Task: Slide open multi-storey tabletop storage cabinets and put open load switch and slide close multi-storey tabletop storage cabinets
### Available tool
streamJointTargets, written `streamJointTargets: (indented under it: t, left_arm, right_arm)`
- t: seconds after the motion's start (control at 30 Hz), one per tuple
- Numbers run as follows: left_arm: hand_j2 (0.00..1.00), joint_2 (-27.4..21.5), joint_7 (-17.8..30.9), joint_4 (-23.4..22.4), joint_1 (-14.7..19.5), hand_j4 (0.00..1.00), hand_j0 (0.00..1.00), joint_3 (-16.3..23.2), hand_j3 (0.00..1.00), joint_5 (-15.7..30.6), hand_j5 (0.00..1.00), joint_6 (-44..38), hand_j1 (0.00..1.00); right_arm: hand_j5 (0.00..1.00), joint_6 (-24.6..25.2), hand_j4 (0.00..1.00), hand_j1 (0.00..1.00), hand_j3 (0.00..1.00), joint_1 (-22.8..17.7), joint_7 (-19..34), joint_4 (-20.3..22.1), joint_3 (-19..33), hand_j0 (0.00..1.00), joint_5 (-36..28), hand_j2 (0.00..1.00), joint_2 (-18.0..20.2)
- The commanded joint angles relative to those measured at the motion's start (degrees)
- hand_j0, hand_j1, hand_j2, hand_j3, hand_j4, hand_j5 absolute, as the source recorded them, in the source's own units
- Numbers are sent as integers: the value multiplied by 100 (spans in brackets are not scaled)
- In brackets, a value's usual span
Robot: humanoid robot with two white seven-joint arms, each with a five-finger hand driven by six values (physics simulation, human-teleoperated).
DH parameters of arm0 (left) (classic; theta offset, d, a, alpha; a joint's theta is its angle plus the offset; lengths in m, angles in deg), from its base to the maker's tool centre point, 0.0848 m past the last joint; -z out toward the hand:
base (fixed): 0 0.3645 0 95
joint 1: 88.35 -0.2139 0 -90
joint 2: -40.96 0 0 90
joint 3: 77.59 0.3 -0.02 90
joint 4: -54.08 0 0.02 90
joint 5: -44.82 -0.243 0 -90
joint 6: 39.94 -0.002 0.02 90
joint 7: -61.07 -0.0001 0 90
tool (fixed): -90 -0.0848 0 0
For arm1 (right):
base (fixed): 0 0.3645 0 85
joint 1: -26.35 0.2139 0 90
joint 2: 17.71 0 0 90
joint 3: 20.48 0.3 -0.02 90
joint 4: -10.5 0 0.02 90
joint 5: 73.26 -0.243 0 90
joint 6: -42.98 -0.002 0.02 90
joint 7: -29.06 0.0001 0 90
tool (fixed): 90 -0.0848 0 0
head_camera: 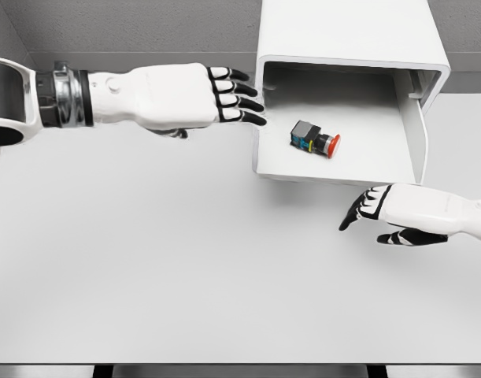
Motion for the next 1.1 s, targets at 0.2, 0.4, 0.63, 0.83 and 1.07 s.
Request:
streamJointTargets:
  t: [0.2, 0.4, 0.63, 0.83, 1.07]
  left_arm:
    - [100, -966, -3, -171, -949, 100, 100, -1193, 100, 36, 100, -15, 100]
    - [100, -1115, -3, -320, -1072, 100, 100, -1202, 100, 36, 100, -15, 100]
    - [100, -1203, -3, -373, -1327, 100, 100, -1193, 100, -8, 100, -15, 100]
    - [100, -1203, -3, -417, -1406, 100, 100, -1202, 100, -8, 100, -15, 100]
    - [100, -1247, 6, -549, -1450, 100, 100, -1202, 100, -34, 100, -15, 100]
  right_arm:
    - [71, 102, 71, 71, 71, 123, -54, -4, 31, 71, -258, 71, -61]
    - [72, 102, 72, 72, 72, 352, -36, -39, 31, 72, -135, 72, -263]
    - [72, 102, 72, 72, 72, 510, -27, -144, 31, 72, -109, 72, -281]
    - [72, 102, 72, 72, 72, 712, -27, -434, 13, 72, 58, 72, -606]
    - [72, 102, 72, 72, 72, 888, -18, -654, 5, 72, 287, 72, -852]
